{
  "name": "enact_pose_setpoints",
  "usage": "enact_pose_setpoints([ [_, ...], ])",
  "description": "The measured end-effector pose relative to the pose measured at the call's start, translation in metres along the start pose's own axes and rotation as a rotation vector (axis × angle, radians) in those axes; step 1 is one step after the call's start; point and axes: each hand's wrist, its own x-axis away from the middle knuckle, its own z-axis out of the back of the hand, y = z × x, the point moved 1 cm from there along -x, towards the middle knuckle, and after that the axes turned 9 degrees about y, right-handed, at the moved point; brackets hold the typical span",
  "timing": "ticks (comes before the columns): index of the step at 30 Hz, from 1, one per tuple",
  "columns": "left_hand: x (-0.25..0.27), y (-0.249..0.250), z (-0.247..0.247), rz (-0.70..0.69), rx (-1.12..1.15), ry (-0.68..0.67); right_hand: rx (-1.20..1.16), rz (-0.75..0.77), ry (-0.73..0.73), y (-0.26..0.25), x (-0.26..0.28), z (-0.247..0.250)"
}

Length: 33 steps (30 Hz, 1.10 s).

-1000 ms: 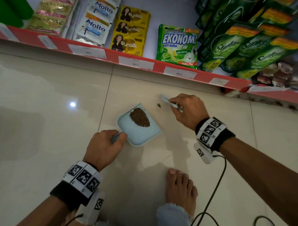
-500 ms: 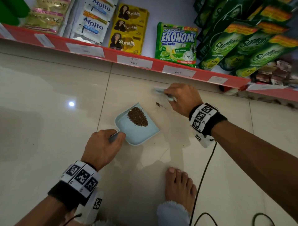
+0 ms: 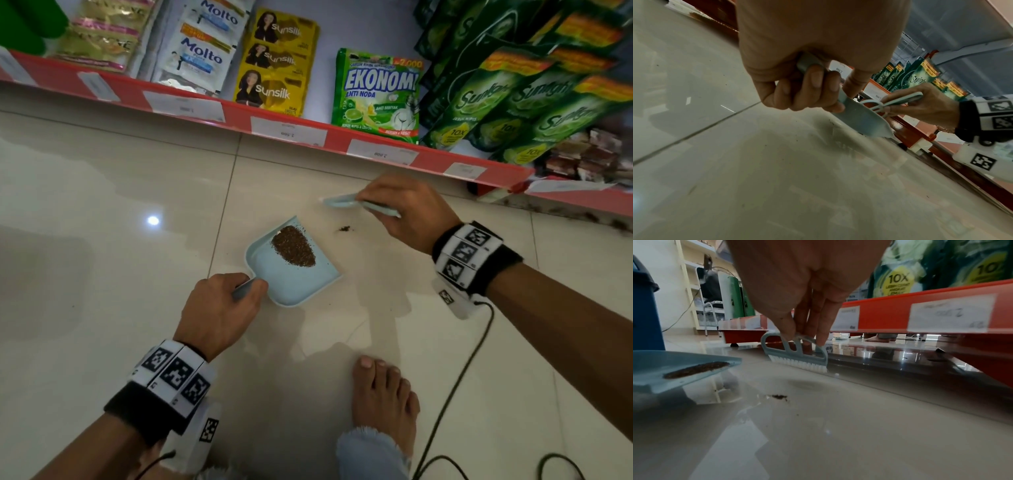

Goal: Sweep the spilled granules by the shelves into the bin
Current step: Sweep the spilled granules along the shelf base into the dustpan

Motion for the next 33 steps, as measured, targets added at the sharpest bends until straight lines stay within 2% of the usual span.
enact_pose_setpoints([
  [4,0.003,-0.003,0.001,-0.005,-0.008,-0.008,-0.035,0.046,-0.139,-0.008,-0.012,-0.016],
  [8,0.006,-0.007,0.004,0.016,-0.01,-0.002,0.014,0.127,-0.254,0.006,0.005,-0.011],
  [12,0.004,-0.01,0.002,0.031,-0.01,-0.008,0.068,0.142,-0.283,0.033,0.026,0.005],
  [15,0.002,-0.006,-0.002,0.029,-0.021,-0.014,0.088,0.137,-0.241,0.037,0.032,0.012],
  [20,-0.002,0.005,-0.012,0.007,-0.018,-0.056,0.016,-0.018,0.02,0.026,0.028,0.013],
  [22,-0.003,0.007,-0.018,-0.002,-0.026,-0.082,0.084,-0.094,0.078,0.019,0.025,0.013],
  [26,-0.003,0.01,-0.029,0.027,-0.035,-0.137,0.298,-0.256,-0.086,0.003,0.025,0.006],
  [29,-0.002,0.013,-0.035,0.041,-0.028,-0.165,0.258,-0.279,-0.173,-0.013,0.032,-0.003],
  [33,-0.001,0.017,-0.041,0.021,-0.023,-0.178,0.148,-0.289,-0.144,-0.032,0.044,-0.007],
])
